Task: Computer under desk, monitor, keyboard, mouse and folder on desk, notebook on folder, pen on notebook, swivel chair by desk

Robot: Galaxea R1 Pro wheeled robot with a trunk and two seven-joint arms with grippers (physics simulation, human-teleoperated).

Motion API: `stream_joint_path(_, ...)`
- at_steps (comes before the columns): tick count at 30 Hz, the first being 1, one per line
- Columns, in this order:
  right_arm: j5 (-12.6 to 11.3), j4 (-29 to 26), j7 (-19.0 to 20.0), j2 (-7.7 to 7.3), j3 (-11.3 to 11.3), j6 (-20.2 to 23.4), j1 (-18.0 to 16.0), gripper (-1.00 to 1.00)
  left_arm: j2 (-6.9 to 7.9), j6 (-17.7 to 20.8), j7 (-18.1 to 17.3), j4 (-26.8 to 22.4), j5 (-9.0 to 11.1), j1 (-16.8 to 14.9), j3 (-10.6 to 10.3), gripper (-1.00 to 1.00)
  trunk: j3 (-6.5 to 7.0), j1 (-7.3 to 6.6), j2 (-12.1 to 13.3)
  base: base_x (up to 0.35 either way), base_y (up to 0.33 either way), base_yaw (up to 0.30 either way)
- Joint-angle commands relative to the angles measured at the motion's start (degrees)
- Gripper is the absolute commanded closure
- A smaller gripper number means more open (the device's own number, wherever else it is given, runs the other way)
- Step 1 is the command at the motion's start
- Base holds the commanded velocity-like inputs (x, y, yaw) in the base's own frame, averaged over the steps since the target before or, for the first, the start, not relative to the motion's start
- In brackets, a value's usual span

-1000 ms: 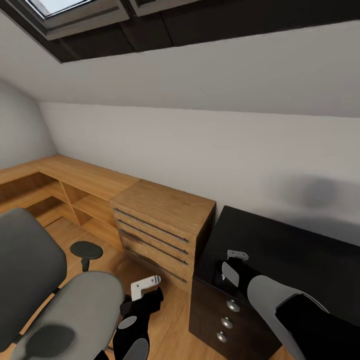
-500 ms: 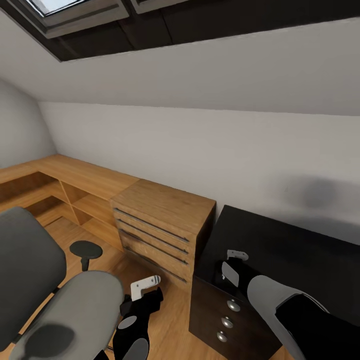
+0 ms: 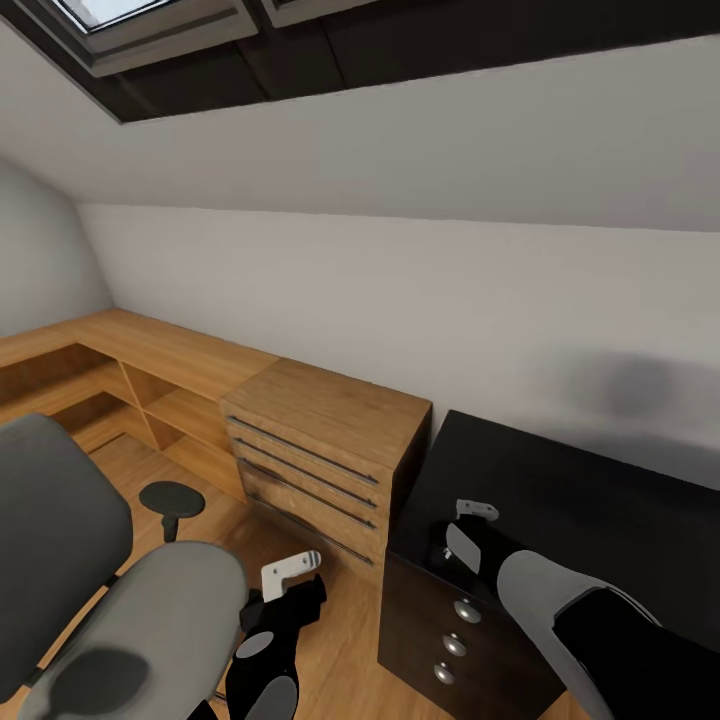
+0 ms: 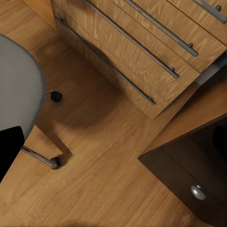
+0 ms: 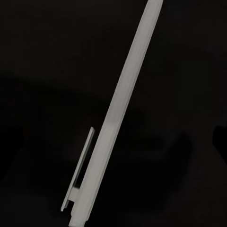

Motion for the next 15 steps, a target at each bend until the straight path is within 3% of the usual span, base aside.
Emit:
stream_joint_path(1,-0.41,-0.11,-0.08,-0.13,0.48,0.38,-0.03,-1.00,0.05,0.31,0.40,-0.08,0.23,-0.07,-0.10,-1.00,-0.07,0.00,-0.05,0.000,0.000,0.000)
stream_joint_path(15,-1.55,-0.04,2.48,-1.36,0.45,0.46,-0.05,-1.00,0.05,0.31,0.40,-0.08,0.23,-0.07,-0.10,-1.00,-0.07,0.00,-0.05,0.000,0.000,0.000)
